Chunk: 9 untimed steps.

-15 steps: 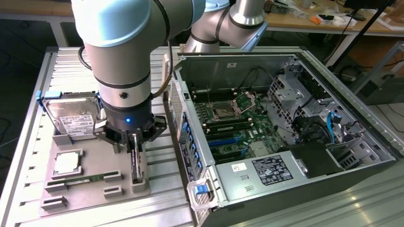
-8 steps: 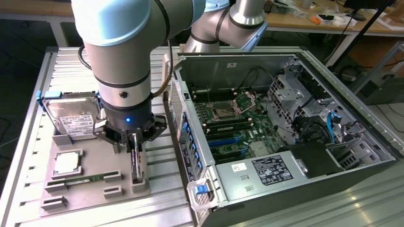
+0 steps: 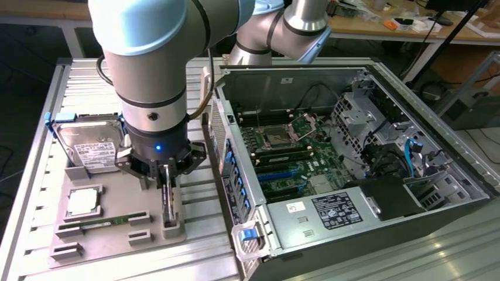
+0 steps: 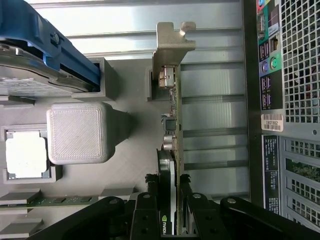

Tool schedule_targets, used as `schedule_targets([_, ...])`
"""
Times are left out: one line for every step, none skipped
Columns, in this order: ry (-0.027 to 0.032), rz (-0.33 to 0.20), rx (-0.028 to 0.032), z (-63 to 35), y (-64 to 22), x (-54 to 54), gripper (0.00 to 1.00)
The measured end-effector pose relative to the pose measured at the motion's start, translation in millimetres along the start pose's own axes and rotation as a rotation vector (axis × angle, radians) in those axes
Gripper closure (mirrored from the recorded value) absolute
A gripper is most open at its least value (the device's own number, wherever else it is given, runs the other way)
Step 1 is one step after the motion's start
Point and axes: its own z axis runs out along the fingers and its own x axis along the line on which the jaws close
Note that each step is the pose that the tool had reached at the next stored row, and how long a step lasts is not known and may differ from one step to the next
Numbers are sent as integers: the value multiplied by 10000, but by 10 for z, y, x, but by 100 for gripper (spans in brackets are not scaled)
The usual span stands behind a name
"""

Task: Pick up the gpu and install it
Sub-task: 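Pick up the gpu and move the gpu toward the slot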

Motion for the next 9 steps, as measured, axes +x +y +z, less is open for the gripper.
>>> schedule_targets([1, 1, 0, -1, 0, 0, 73])
schedule_targets([2, 0, -1, -3, 0, 0, 73])
schedule_targets([3, 0, 0, -4, 0, 0, 73])
schedule_targets([14, 0, 1, -15, 0, 0, 73])
schedule_targets([16, 1, 1, -15, 0, 0, 73])
schedule_targets([17, 1, 1, -15, 0, 0, 73])
schedule_targets([19, 1, 0, -16, 1, -1, 73])
schedule_targets([22, 1, 1, -20, 1, -1, 73])
schedule_targets([24, 0, 3, -25, 0, -1, 73])
